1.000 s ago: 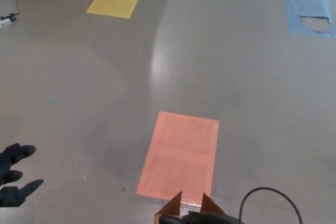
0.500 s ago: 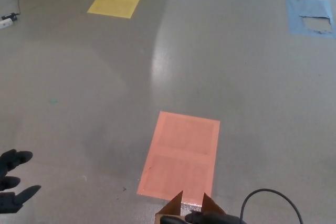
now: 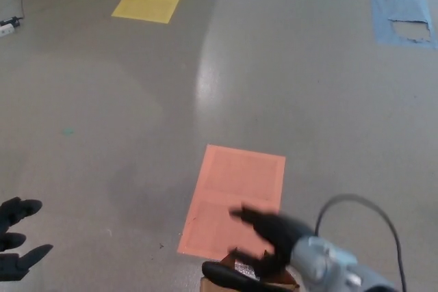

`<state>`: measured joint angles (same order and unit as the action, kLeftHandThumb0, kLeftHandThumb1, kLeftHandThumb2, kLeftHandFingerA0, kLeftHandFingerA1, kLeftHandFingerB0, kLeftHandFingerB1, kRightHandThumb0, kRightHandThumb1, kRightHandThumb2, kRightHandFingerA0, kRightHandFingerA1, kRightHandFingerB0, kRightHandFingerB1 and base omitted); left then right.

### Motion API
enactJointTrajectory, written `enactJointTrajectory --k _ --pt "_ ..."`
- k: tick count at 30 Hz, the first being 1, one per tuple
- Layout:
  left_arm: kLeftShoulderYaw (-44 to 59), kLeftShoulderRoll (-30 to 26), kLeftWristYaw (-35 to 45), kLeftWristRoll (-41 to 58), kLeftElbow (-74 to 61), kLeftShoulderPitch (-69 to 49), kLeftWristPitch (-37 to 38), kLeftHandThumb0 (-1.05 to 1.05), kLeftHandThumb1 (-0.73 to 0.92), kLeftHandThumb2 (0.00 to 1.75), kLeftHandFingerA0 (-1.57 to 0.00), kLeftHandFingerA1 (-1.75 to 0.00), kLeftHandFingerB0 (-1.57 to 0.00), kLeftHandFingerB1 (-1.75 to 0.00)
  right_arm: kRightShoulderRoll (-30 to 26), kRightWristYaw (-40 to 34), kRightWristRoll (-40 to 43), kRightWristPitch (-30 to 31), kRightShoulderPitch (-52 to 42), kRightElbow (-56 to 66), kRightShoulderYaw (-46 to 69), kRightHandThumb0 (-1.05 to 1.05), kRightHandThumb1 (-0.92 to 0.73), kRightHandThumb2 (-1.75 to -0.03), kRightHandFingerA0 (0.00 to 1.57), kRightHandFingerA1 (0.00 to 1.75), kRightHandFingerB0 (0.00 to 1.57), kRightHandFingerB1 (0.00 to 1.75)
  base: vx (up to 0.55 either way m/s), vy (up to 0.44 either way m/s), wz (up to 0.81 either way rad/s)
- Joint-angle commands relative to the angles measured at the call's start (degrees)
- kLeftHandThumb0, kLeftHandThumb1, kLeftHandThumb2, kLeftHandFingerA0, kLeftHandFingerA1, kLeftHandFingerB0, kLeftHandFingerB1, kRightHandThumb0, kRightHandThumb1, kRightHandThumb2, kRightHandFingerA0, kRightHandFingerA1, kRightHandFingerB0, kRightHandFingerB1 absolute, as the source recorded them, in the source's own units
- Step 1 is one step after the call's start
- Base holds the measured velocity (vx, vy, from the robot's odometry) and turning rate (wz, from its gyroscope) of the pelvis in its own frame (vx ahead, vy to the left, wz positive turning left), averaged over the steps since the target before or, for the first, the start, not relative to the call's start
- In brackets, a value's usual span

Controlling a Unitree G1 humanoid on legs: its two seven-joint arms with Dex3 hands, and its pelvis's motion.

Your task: An air pump is kept on top of a storage box on the floor and the robot uses its right hand to press down on the handle of the pump to compress it

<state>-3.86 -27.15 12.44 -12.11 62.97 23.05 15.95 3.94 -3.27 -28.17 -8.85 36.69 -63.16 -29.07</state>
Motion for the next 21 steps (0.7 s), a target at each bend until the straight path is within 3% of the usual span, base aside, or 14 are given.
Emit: enactJointTrajectory --k 1,2,3,9,10,11,14,21 --pt "-0.5 -1.5 -1.0 -1.1 -0.1 0.9 -0.8 -0.25 0.59 1.06 -0.07 -0.50 -0.06 -0.49 -7.0 8.3 8.4 -4.7 0.8 22.0 8.4 -0.68 -0.68 -1.00 0.03 0.38 0.03 0.29 0.00 0.000 0.00" --pt "-0.5 -1.5 -1.0 -1.1 0.0 0.9 -0.9 -0.25 0.59 1.06 -0.07 -0.50 -0.06 -0.49 -7.5 9.1 9.2 -4.4 0.4 24.6 9.4 -0.68 -0.68 -1.00 0.03 0.38 0.03 0.29 0.00 0.000 0.00" --pt "-0.5 -1.5 -1.0 -1.1 0.0 0.8 -0.8 -0.47 0.69 0.71 -0.17 -0.37 -0.14 -0.34 -8.2 9.7 10.1 -3.9 0.5 26.5 10.6 -0.79 -0.71 -1.01 0.07 0.35 0.07 0.24 0.00 0.000 0.00" --pt "-0.5 -1.6 -1.0 -1.1 -0.2 0.4 -1.0 -0.47 0.69 0.71 -0.17 -0.37 -0.14 -0.34 -11.0 12.0 14.3 -0.6 -1.7 36.2 17.0 -0.78 -0.73 -1.07 0.00 0.26 0.04 0.22 0.00 0.000 0.00" --pt "-0.4 -1.5 -1.1 -1.1 0.1 1.0 -1.2 -0.46 0.69 0.71 -0.17 -0.37 -0.14 -0.33 -11.7 11.6 14.8 -0.8 -1.2 36.0 18.2 -0.76 -0.90 -0.68 0.03 0.22 0.03 0.21 0.00 0.000 0.00" --pt "-0.2 -1.3 -1.1 -0.8 0.5 1.4 -1.5 -0.45 0.70 0.70 -0.16 -0.36 -0.13 -0.33 -12.7 10.8 15.2 -1.1 -0.6 35.7 20.2 -0.83 -0.77 -1.09 0.01 0.22 0.06 0.21 0.00 0.000 0.00" --pt "0.4 -1.0 -0.7 0.0 0.6 0.1 -0.8 -0.45 0.70 0.70 -0.15 -0.36 -0.12 -0.32 -15.3 9.7 15.5 -0.5 -0.6 33.7 23.8 -0.86 -0.80 -1.09 0.07 0.21 0.07 0.20 0.00 0.000 0.00" --pt "-0.1 0.1 -1.4 -0.2 0.7 -2.7 0.0 -0.44 0.70 0.71 -0.17 -0.37 -0.14 -0.33 -20.4 6.3 16.3 -3.0 -4.3 21.8 31.3 -0.74 -0.70 -1.02 0.00 0.38 0.14 0.35 0.00 0.000 0.00"
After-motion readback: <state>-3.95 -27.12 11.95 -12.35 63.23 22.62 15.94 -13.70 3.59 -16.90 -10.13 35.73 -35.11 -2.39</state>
